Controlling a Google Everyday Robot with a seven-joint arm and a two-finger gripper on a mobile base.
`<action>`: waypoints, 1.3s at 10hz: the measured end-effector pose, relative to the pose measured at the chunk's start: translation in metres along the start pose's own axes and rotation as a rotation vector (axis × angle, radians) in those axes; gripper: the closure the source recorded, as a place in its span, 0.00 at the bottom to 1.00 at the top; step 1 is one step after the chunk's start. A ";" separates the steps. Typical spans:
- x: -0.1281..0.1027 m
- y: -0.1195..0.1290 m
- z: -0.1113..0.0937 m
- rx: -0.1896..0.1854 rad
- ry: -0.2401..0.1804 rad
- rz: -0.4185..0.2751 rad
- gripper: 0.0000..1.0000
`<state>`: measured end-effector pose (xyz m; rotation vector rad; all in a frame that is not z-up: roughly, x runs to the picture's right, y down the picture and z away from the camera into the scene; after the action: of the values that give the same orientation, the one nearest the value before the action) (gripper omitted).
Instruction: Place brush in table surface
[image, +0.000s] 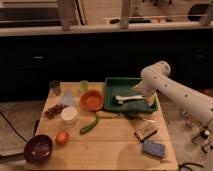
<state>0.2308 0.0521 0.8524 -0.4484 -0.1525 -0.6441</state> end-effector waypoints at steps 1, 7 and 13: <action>-0.003 -0.006 0.002 -0.001 0.001 0.006 0.20; -0.016 -0.033 0.016 -0.052 0.000 0.055 0.20; -0.023 -0.041 0.063 -0.163 -0.027 0.085 0.20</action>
<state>0.1879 0.0636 0.9171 -0.6173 -0.1066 -0.5692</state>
